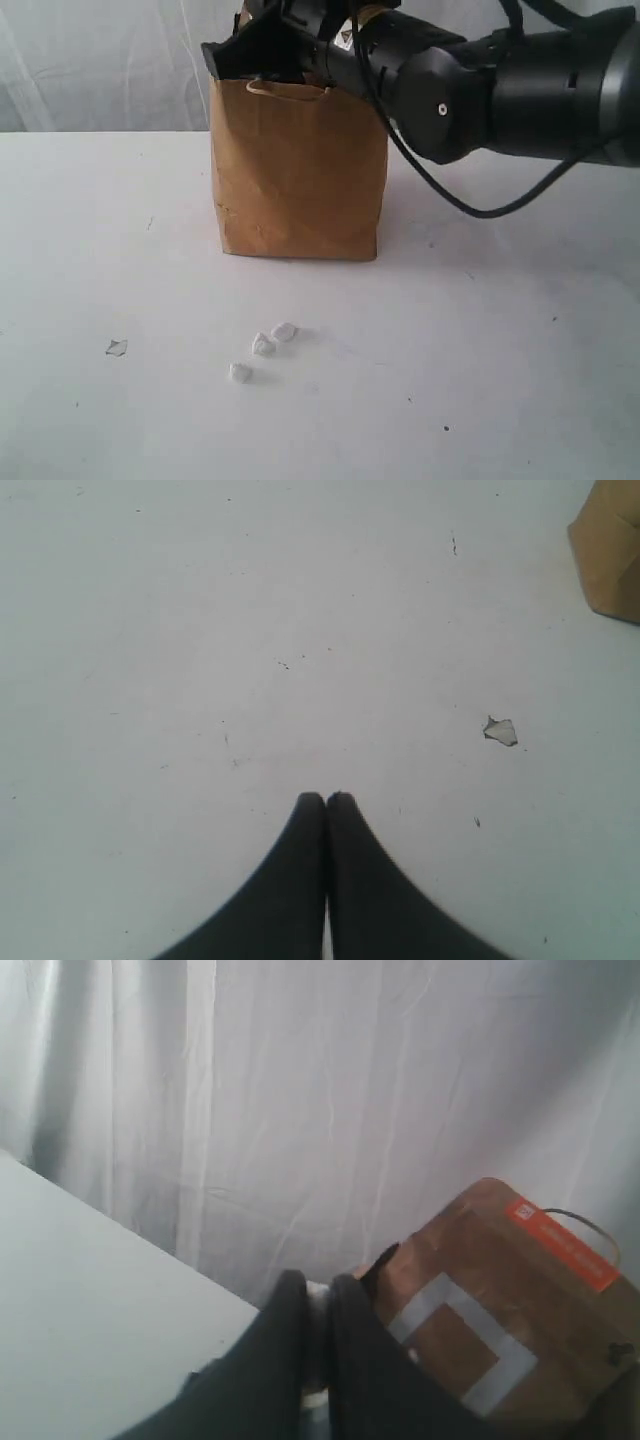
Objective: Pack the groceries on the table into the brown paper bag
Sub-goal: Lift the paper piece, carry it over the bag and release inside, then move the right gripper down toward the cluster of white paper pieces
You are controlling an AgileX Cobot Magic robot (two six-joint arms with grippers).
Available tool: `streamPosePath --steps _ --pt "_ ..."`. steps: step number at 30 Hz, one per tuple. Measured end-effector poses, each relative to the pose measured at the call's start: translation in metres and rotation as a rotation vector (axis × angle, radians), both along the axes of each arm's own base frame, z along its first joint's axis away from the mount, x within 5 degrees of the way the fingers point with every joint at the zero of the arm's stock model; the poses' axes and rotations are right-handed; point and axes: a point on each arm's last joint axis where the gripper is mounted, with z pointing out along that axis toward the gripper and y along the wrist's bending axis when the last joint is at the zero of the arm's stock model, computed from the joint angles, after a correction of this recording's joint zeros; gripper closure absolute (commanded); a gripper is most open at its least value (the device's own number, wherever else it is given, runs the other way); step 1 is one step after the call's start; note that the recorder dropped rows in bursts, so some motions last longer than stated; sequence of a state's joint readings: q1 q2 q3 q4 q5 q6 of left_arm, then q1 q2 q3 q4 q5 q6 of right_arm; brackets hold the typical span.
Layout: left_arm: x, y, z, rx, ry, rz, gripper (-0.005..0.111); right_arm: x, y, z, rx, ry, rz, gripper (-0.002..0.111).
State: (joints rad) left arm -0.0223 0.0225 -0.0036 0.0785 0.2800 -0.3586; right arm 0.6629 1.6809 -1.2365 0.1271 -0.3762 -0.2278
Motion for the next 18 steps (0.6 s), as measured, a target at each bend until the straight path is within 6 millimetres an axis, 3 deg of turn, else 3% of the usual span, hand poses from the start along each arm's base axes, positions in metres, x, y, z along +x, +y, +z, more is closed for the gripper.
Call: streamPosePath --steps 1,5,8,13,18 --pt "0.000 0.000 0.000 0.000 0.000 0.000 0.107 0.009 -0.004 -0.003 -0.036 -0.018 -0.024 0.103" --pt "0.000 0.000 0.000 0.000 0.000 0.000 0.107 0.031 -0.023 -0.012 -0.050 -0.001 -0.100 0.068" --pt "0.000 0.000 0.000 0.001 0.000 0.000 0.107 0.036 -0.030 -0.016 -0.056 0.034 -0.121 0.056" --pt "0.000 0.000 0.000 0.002 0.000 0.000 0.107 0.025 -0.034 -0.007 -0.099 0.102 -0.096 0.065" --pt "0.000 0.000 0.000 0.002 0.000 0.000 0.107 -0.012 -0.052 0.021 -0.308 0.202 -0.028 0.098"
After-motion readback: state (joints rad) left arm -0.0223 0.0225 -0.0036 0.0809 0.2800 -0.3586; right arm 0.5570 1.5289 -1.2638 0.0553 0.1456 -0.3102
